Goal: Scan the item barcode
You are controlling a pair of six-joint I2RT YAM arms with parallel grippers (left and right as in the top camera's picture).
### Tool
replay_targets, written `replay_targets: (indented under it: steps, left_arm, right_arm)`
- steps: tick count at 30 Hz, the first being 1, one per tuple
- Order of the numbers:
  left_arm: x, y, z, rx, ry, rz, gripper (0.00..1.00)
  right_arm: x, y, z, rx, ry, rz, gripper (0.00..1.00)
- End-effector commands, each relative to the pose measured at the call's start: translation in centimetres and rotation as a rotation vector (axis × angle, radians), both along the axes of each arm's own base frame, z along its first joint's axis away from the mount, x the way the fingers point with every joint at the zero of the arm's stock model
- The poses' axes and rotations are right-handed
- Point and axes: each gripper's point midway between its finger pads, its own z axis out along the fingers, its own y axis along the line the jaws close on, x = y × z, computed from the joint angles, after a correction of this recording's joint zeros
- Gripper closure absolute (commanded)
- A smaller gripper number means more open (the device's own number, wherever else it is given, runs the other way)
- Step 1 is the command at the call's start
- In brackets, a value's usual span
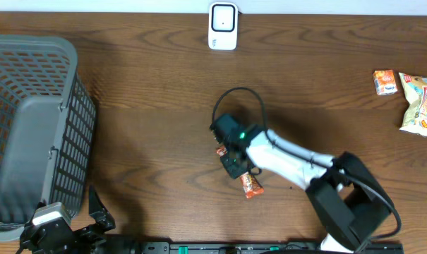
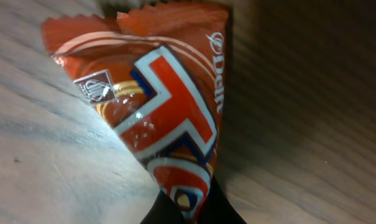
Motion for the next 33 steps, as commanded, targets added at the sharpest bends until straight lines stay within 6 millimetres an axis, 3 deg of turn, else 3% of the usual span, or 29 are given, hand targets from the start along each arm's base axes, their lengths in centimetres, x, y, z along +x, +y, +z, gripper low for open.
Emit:
replay_targets:
  steps: [1, 4, 8, 12, 17, 20, 22, 25, 28, 30, 32, 33]
  left_arm:
    - [0.0, 0.4, -4.6, -0.043, 0.146, 0.050, 0.02]
    - [0.0, 0.4, -4.6, -0.043, 0.146, 0.050, 0.02]
    - [0.0, 0.4, -4.6, -0.042, 0.146, 0.051, 0.02]
    - [0.0, 0.4, -4.6, -0.043, 0.146, 0.050, 0.02]
    - [0.0, 0.4, -4.6, -0.042, 0.146, 0.051, 0.02]
    - [0.0, 0.4, -4.6, -0.043, 0.146, 0.050, 0.02]
    - [0.0, 0.4, -4.6, -0.043, 0.146, 0.050, 0.02]
    - [0.0, 0.4, -4.6, -0.043, 0.146, 0.050, 0.02]
    - [0.0, 0.4, -4.6, -0.043, 0.146, 0.050, 0.02]
    - [0.0, 0.4, -4.6, -0.043, 0.146, 0.050, 0.02]
    - [0.0, 0.4, -4.6, -0.043, 0.146, 0.050, 0.02]
    - [0.0, 0.4, -4.6, -0.043, 0.146, 0.050, 0.02]
  right_arm:
    - [-2.2, 2.3, 0.5, 0.261, 0.274, 0.114, 0.99]
    - [-3.9, 5.8, 5.6, 0.650, 0.426, 0.260, 0.99]
    - [-4.4, 7.2, 10.6, 1.007, 0.464, 0.359, 0.99]
    - [-4.4, 7.7, 14.1, 1.231, 0.476, 0.361, 0.99]
    - [-4.4, 8.2, 16.1, 1.364, 0.451, 0.392, 0.99]
    - [-4.4, 8.2, 15.9, 1.364, 0.403, 0.448, 0.99]
    - [-4.3, 8.0, 14.4, 1.290, 0.354, 0.511, 0.99]
    - [-3.0, 6.6, 9.4, 0.995, 0.261, 0.597, 0.99]
    - [1.5, 4.3, 4.4, 0.616, 0.177, 0.377, 0.99]
    - [3.9, 4.1, 3.7, 0.550, 0.107, 0.272, 0.99]
    - [6.0, 5.0, 4.6, 0.565, 0.034, 0.240, 0.98]
    - [6.5, 5.2, 5.0, 0.572, 0.023, 0.233, 0.88]
